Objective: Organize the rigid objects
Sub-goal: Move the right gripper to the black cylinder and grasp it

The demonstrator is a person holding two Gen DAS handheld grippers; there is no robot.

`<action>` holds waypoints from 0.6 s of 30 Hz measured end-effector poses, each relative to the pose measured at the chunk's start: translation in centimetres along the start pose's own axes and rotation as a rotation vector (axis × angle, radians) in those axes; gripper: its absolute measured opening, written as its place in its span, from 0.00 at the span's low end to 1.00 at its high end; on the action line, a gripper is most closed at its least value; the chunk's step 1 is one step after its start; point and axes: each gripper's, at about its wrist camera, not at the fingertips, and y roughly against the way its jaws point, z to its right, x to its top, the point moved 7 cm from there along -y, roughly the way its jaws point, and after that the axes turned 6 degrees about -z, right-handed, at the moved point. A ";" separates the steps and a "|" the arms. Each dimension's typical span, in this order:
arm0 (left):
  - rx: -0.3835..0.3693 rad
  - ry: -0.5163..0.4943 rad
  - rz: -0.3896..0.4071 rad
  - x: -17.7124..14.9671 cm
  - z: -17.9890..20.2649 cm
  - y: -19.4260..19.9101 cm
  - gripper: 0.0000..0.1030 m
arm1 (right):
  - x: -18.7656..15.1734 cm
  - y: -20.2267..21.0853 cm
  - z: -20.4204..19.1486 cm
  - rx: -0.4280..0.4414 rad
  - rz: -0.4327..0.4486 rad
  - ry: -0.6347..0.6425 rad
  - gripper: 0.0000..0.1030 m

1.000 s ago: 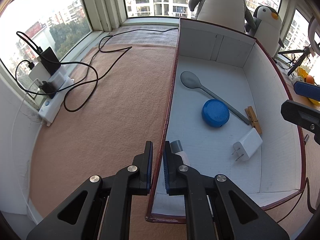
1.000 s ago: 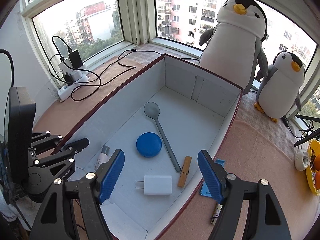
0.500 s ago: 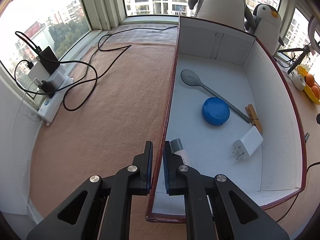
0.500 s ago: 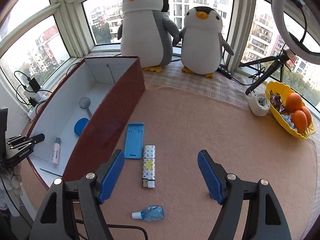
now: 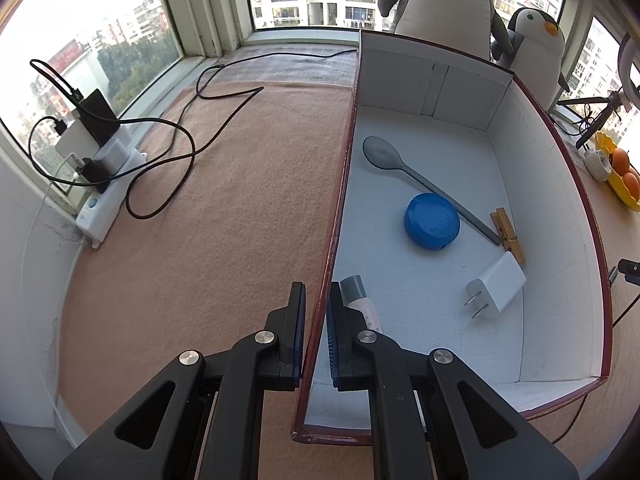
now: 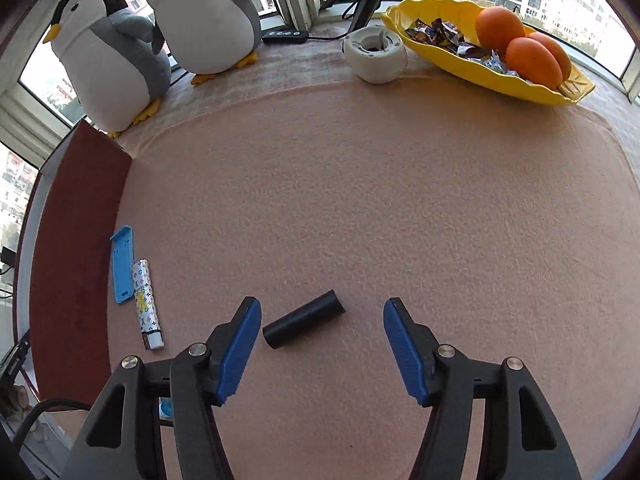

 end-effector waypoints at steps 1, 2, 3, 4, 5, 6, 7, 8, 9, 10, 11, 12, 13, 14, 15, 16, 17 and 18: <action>-0.001 0.000 -0.002 0.0 0.0 0.0 0.09 | 0.0 -0.3 0.1 0.008 -0.013 -0.011 0.57; -0.006 0.002 -0.005 -0.1 0.0 0.0 0.10 | -0.1 -0.6 0.2 0.013 -0.024 -0.020 0.56; -0.011 0.005 -0.008 -0.1 0.0 -0.1 0.12 | -0.1 -0.9 0.2 0.014 -0.034 -0.026 0.54; -0.014 0.007 -0.011 -0.2 0.1 -0.1 0.14 | -0.2 -1.2 0.2 0.014 -0.043 -0.028 0.53; -0.015 0.005 -0.012 -0.3 0.1 -0.1 0.14 | -0.3 -1.4 0.1 0.014 -0.050 -0.030 0.53; -0.015 0.003 -0.012 -0.3 0.2 -0.2 0.15 | -0.4 -1.6 0.1 0.018 -0.057 -0.031 0.53; -0.015 0.003 -0.012 -0.3 0.2 -0.2 0.15 | -0.5 -1.8 -0.1 0.025 -0.064 -0.033 0.52; -0.015 0.004 -0.012 -0.4 0.2 -0.1 0.15 | -0.5 -1.9 -0.1 0.031 -0.071 -0.034 0.50; -0.017 0.005 -0.012 -0.4 0.2 -0.1 0.15 | -0.6 -2.1 -0.3 0.033 -0.078 -0.033 0.48; -0.017 0.005 -0.012 -0.4 0.3 -0.1 0.15 | -0.6 -2.3 -0.5 0.029 -0.084 -0.029 0.45; -0.016 0.003 -0.012 -0.4 0.3 -0.1 0.15 | -0.5 -2.6 -0.7 0.025 -0.089 -0.024 0.43; -0.015 0.002 -0.011 -0.4 0.2 -0.1 0.15 | -0.5 -2.8 -0.8 0.016 -0.093 -0.018 0.40; -0.014 0.002 -0.011 -0.4 0.2 -0.1 0.15 | -0.4 -2.9 -0.9 -0.004 -0.086 -0.010 0.35; -0.014 0.001 -0.011 -0.4 0.3 -0.1 0.15 | -0.3 -2.9 -1.0 -0.023 -0.081 0.003 0.32; -0.015 0.002 -0.010 -0.4 0.3 -0.1 0.15 | -0.3 -2.9 -1.0 -0.037 -0.078 0.015 0.26; -0.014 0.003 -0.009 -0.3 0.3 -0.1 0.15 | -0.2 -2.9 -1.0 -0.050 -0.075 0.024 0.21; -0.015 0.003 -0.009 -0.3 0.3 -0.1 0.15 | -0.2 -3.0 -1.1 -0.064 -0.074 0.038 0.18; -0.016 0.004 -0.009 -0.3 0.3 -0.1 0.15 | -0.1 -3.1 -1.3 -0.076 -0.072 0.057 0.14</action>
